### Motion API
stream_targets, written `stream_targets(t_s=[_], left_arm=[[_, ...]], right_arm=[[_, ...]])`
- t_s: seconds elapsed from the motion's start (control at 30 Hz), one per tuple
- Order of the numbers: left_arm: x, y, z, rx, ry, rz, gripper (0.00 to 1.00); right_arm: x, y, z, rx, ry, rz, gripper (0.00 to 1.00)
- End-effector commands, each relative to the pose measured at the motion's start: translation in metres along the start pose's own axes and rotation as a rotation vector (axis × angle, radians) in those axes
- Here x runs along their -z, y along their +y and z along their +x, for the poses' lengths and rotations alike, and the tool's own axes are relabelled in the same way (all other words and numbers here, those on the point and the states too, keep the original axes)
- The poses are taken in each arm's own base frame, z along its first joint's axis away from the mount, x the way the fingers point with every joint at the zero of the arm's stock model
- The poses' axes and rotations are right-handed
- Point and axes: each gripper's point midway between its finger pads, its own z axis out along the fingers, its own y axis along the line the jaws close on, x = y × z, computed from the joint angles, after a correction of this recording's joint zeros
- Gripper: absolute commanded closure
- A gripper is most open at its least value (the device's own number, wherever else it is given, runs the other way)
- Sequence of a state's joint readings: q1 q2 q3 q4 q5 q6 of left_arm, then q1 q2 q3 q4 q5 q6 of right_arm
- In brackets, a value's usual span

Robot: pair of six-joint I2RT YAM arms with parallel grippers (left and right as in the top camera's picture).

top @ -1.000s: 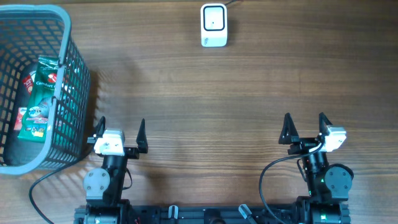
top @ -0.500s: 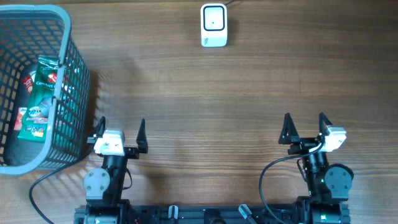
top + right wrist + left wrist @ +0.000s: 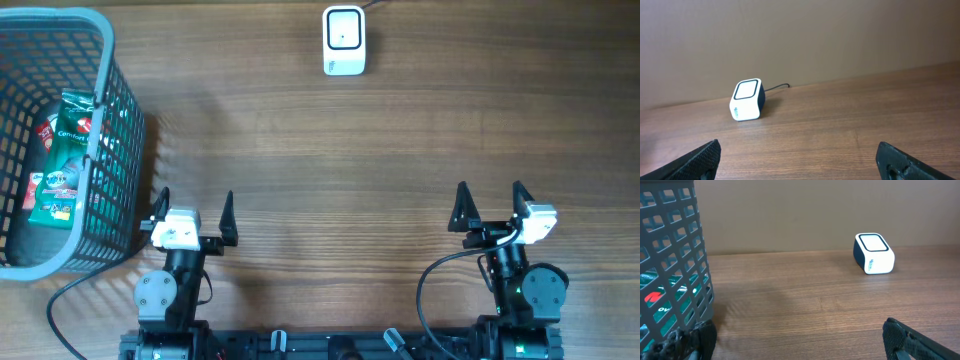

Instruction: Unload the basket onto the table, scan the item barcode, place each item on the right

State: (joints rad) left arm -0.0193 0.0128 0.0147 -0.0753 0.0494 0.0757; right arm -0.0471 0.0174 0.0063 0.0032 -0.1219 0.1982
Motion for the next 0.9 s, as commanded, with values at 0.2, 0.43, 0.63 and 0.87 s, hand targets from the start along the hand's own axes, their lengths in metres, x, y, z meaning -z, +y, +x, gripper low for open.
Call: stream_targets(t_s=[0.2, 0.43, 0.63, 0.87], left_arm=[[-0.0005, 0.0028, 0.0039, 0.01, 0.007, -0.014, 0.0], [-0.0005, 0.0028, 0.0041, 0.01, 0.007, -0.014, 0.0], [-0.0005, 0.0028, 0.0041, 0.01, 0.007, -0.014, 0.0], [-0.0005, 0.0028, 0.0041, 0.01, 0.007, -0.014, 0.0]], right_arm=[[-0.0001, -0.0011, -0.0003, -0.012, -0.003, 0.008, 0.0], [-0.0001, -0.0012, -0.0003, -0.012, -0.003, 0.009, 0.0], [-0.0001, -0.0012, -0.0003, -0.012, -0.003, 0.009, 0.0], [-0.0001, -0.0012, -0.0003, -0.012, -0.003, 0.009, 0.0]])
